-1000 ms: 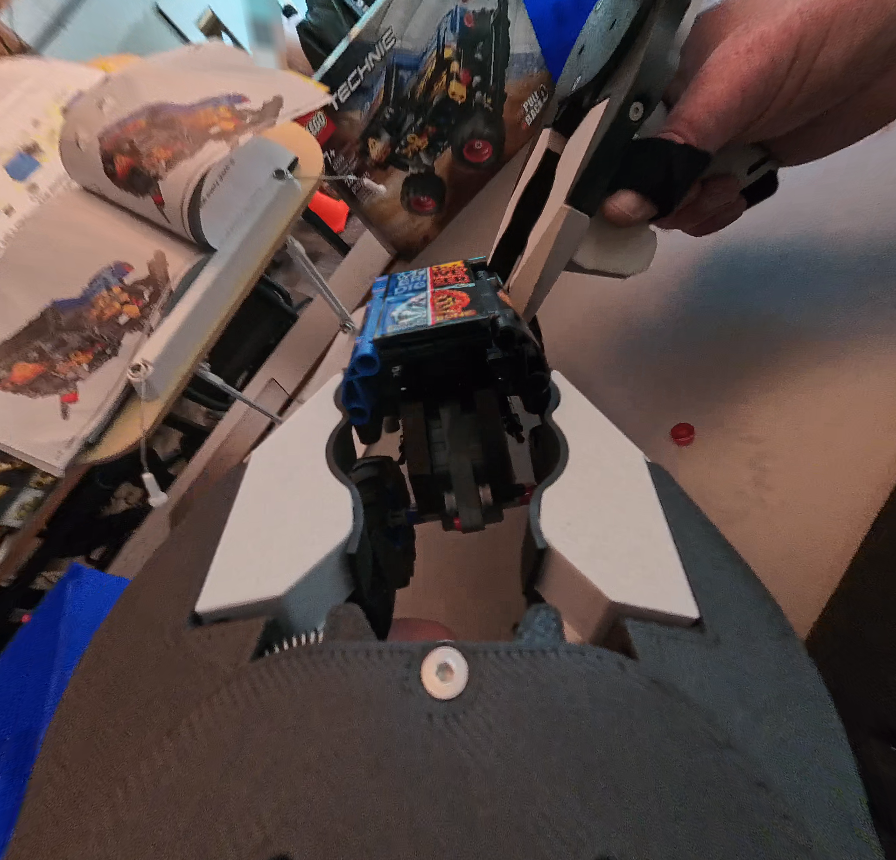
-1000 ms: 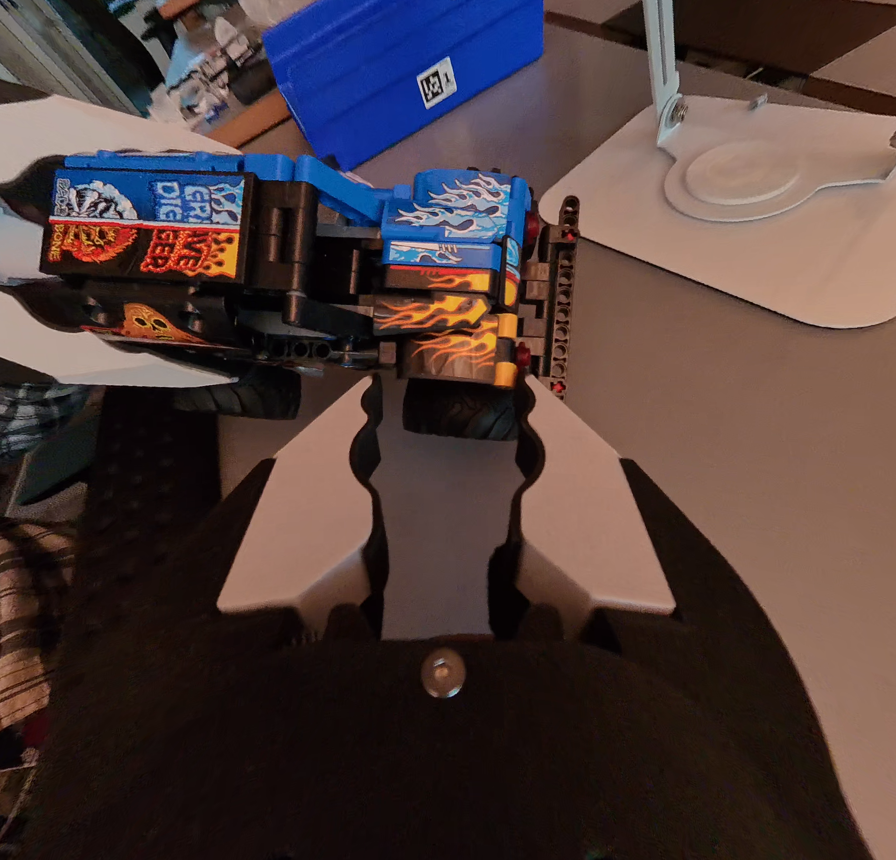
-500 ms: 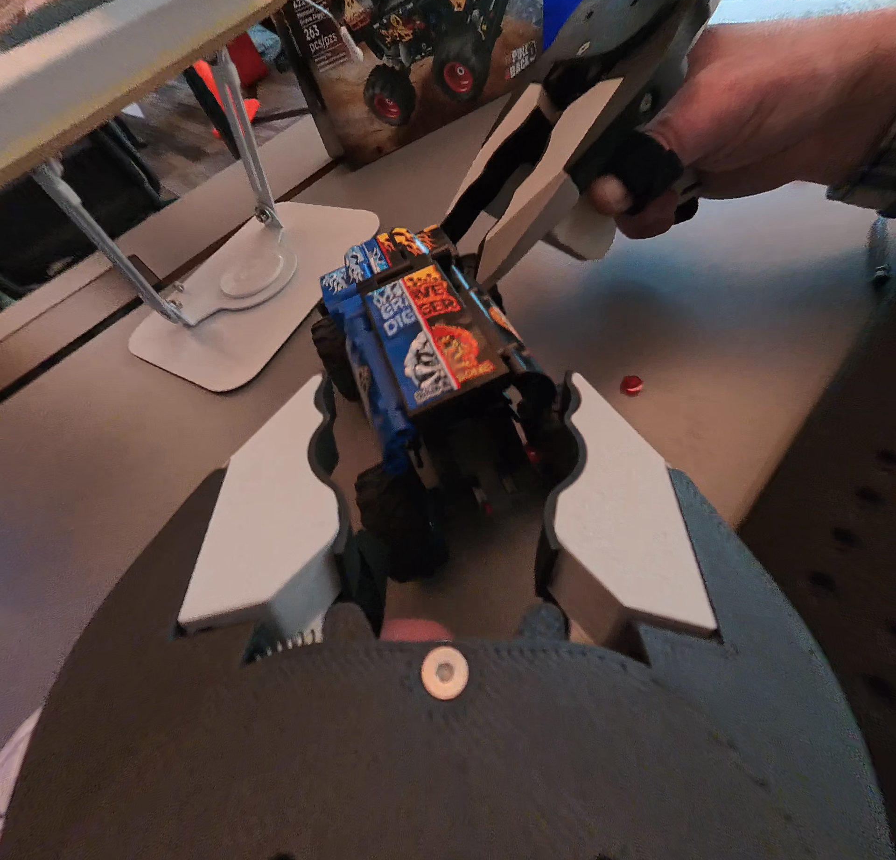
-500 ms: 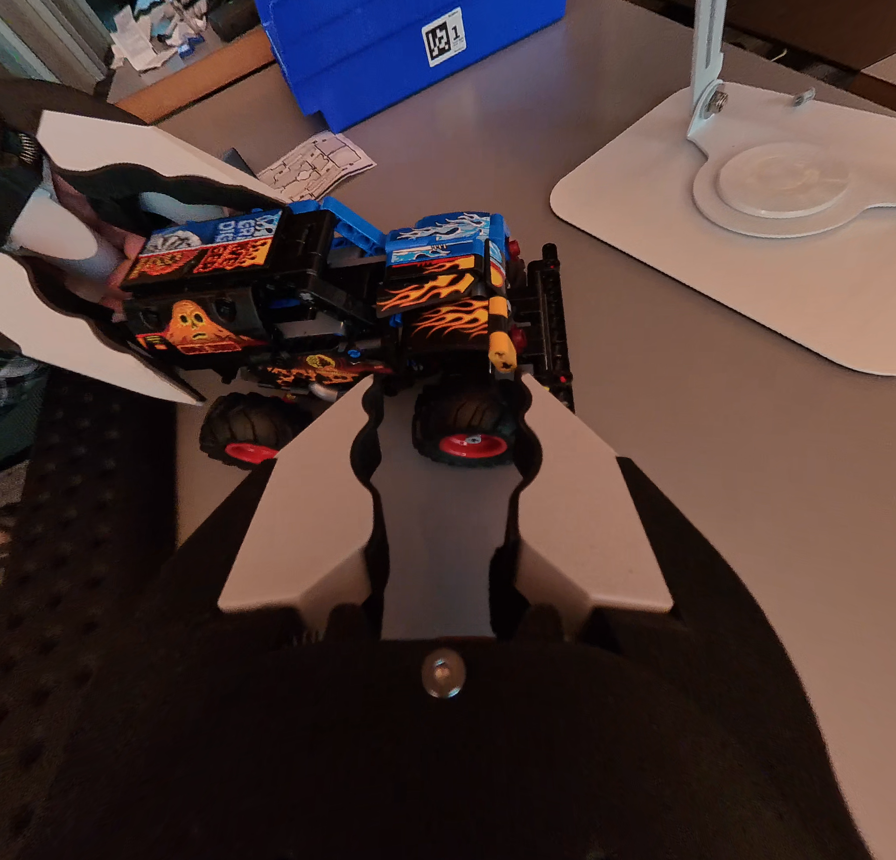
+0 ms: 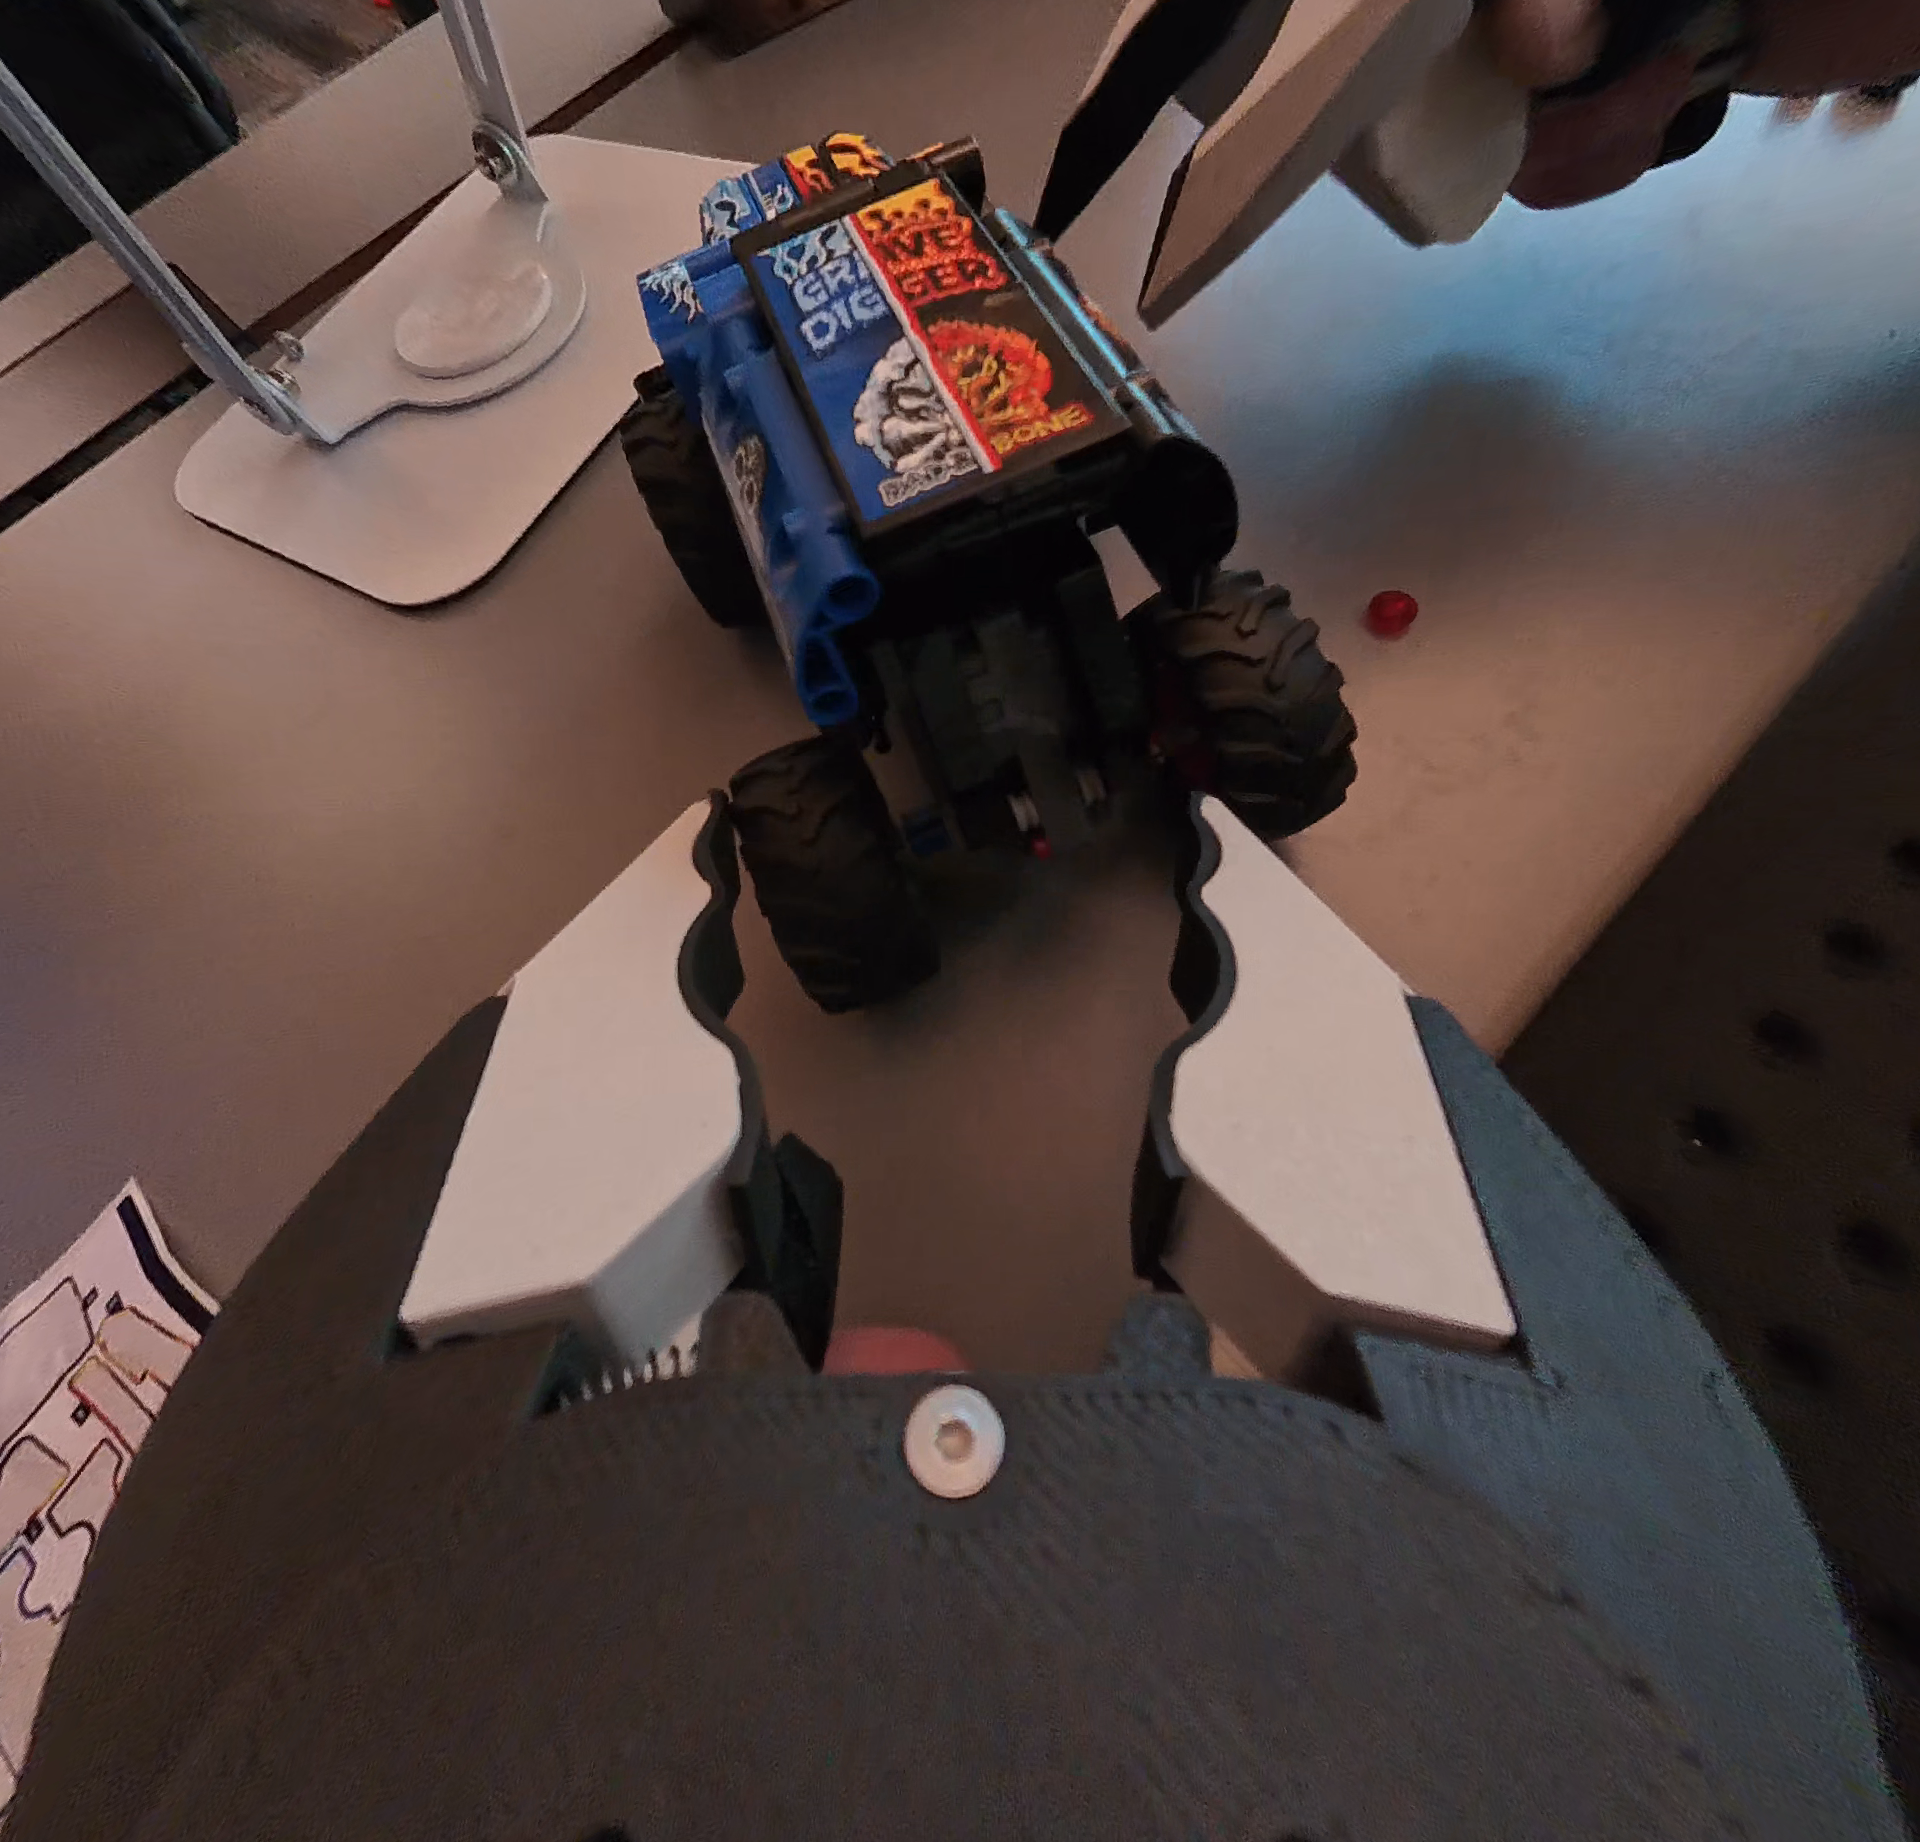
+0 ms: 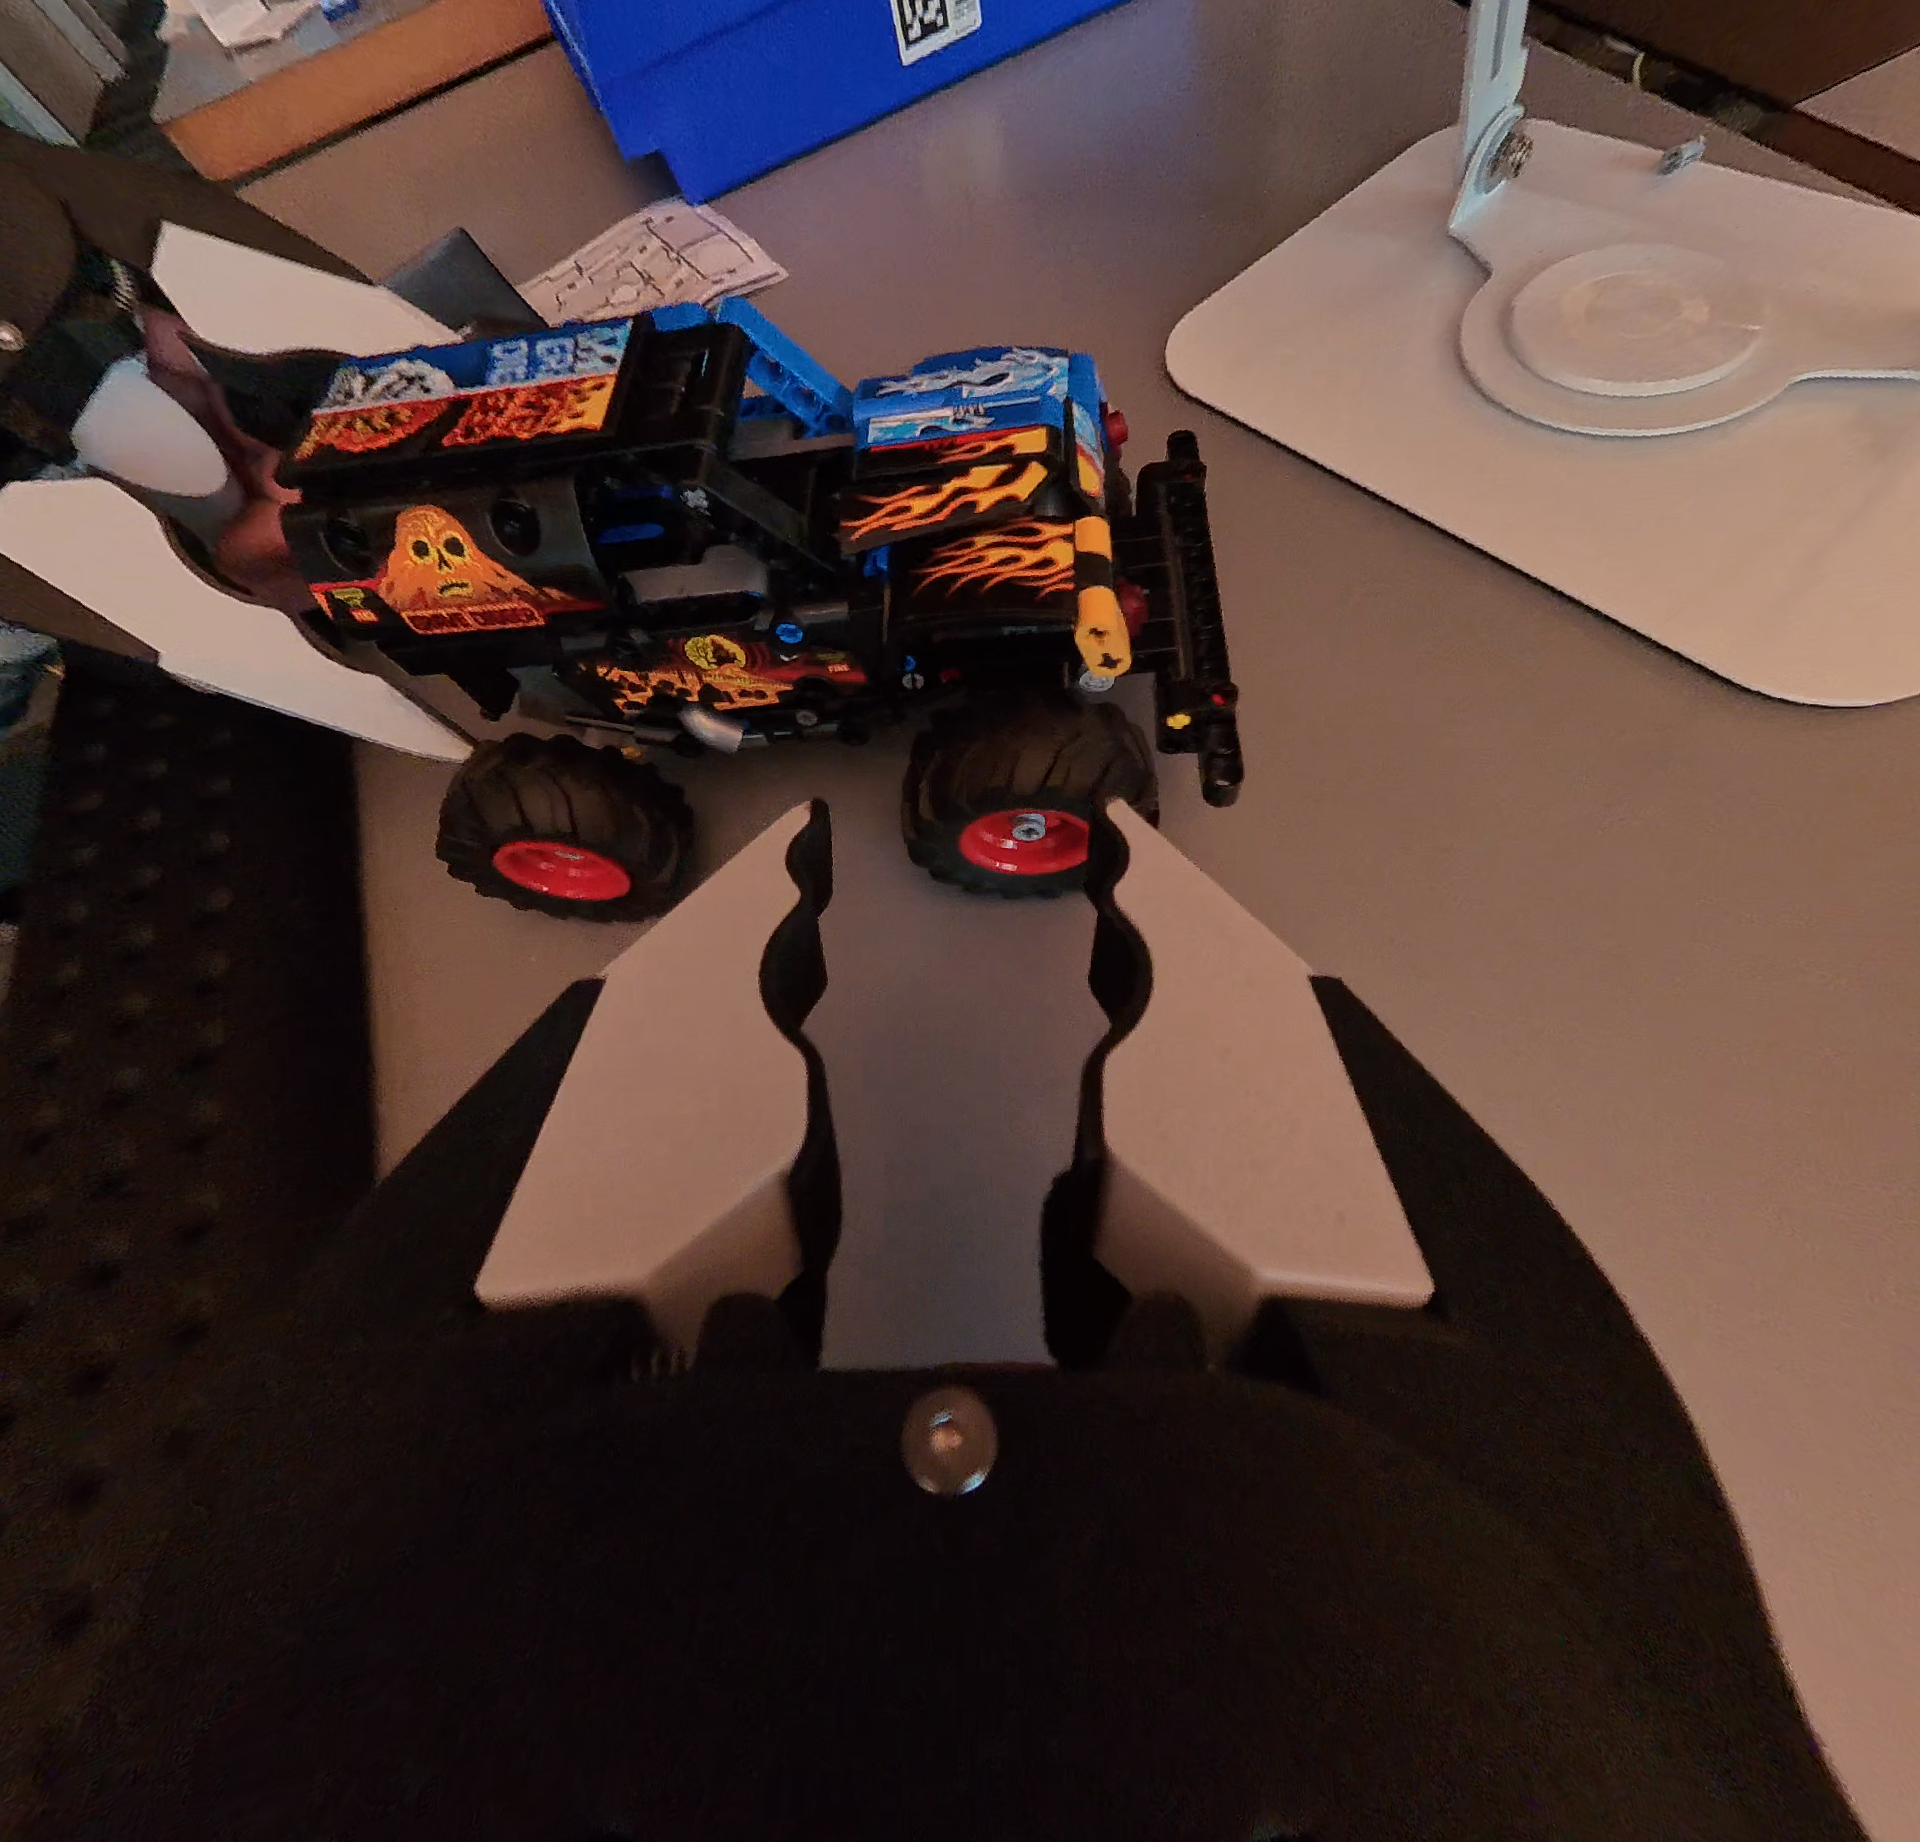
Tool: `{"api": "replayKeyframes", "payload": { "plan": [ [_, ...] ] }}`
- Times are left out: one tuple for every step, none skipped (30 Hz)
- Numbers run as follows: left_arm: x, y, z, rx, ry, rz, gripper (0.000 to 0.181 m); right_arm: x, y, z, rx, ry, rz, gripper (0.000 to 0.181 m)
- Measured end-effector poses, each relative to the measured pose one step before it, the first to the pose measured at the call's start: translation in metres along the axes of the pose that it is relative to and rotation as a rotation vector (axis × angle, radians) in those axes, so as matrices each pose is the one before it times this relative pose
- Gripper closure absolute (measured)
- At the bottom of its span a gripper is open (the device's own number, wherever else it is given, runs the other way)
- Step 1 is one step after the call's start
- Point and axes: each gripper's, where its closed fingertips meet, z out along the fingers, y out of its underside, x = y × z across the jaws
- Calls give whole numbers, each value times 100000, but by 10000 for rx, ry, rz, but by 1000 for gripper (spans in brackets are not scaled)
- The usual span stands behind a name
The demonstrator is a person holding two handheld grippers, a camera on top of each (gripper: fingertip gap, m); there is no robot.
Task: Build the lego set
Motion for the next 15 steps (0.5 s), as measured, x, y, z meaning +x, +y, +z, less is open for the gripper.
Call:
{"api": "replayKeyframes", "payload": {
  "plan": [
    [44, -34, 14, -5, 12, -17, 97, 15, 86, 218, -46, 75, -53, 133],
    [75, -47, 25, 10, 14, -23, 97, 65, -71, 88, 37, 63, -12, 134],
    [62, -44, 13, 0, -28, 14, 97, 38, -57, 21, 32, -4, 23, 134],
    [75, -29, 7, 5, -37, 35, 96, 56, -39, 1, 46, -28, 52, 134],
    [104, -81, 19, 33, -8, 1, 96, 125, -34, 17, 79, 3, 80, 135],
    [91, -100, 37, 30, 8, -52, 96, 163, -25, 42, 69, 28, 55, 135],
    [187, -110, 92, 14, 60, -84, 96, 199, -12, 47, 26, 54, -2, 135],
    [291, -138, 106, 20, 75, -17, 96, 226, -31, 60, 10, 86, -24, 134],
    [346, -136, 123, 8, 56, 49, 96, 220, -48, 110, 26, 95, -18, 133],
    [345, -131, 128, -11, 44, 88, 96, 143, -71, 165, 38, 66, -20, 132],
    [577, -278, 91, 92, 179, 129, 103, 95, -99, 173, 46, 49, -33, 131],
    [859, -672, 44, 300, 343, -28, 112, 62, -136, 146, 48, 44, -53, 133],
    [289, -292, 253, 14, 35, -171, 107, 35, -100, 147, 27, 36, -55, 132],
    [-128, 11, 304, -120, -182, 71, 107, 92, -44, 158, 6, 62, -47, 131],
    [-181, 92, 267, -114, -136, 132, 104, 143, 10, 105, -2, 76, -35, 131]
  ]
}}
